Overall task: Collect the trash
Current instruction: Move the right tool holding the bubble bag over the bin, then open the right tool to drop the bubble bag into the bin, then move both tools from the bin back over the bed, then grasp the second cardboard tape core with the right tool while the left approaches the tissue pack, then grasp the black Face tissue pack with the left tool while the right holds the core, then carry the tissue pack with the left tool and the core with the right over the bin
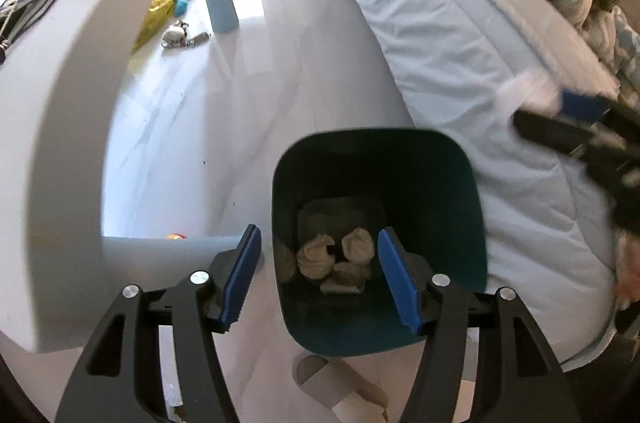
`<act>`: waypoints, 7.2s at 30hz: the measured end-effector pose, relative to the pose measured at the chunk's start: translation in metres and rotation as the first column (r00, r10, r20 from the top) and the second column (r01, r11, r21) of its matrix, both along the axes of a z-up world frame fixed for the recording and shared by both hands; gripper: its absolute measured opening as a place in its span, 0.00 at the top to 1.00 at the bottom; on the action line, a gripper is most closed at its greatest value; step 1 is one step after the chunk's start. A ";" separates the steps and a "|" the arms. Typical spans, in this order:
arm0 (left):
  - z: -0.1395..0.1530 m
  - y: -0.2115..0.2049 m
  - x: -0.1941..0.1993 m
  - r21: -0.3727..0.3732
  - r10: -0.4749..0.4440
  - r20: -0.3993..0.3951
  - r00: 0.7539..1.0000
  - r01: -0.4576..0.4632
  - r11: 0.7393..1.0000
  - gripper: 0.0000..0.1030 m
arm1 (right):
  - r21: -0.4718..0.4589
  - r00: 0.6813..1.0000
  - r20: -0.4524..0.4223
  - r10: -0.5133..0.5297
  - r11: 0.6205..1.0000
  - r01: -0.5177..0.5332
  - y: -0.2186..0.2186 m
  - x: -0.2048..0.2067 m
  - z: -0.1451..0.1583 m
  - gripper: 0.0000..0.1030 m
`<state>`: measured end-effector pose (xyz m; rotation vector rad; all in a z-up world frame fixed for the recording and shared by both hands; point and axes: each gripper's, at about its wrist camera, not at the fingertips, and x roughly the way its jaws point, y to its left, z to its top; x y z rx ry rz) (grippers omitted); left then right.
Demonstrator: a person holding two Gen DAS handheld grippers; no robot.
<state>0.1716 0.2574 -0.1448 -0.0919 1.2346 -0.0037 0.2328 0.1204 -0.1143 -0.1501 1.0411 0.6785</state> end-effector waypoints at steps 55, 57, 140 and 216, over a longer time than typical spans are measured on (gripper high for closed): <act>0.169 -0.059 -0.004 0.017 0.026 0.447 0.894 -0.037 0.999 0.26 | -0.029 0.982 0.139 0.130 0.991 -0.127 -0.026 -0.046 0.026 0.26; 0.172 -0.069 -0.002 0.015 0.011 0.457 0.889 -0.020 1.000 0.23 | -0.026 0.980 0.163 0.118 0.993 -0.115 -0.035 -0.044 0.033 0.24; 0.082 -0.384 0.155 0.006 -0.587 0.329 0.740 0.620 0.784 0.17 | 0.050 0.949 0.088 -0.303 0.953 0.299 -0.394 0.081 0.017 0.56; 0.083 -0.321 0.033 0.105 -0.462 0.287 0.839 0.452 0.886 0.42 | 0.072 0.943 0.133 -0.305 0.952 0.298 -0.334 -0.012 0.058 0.56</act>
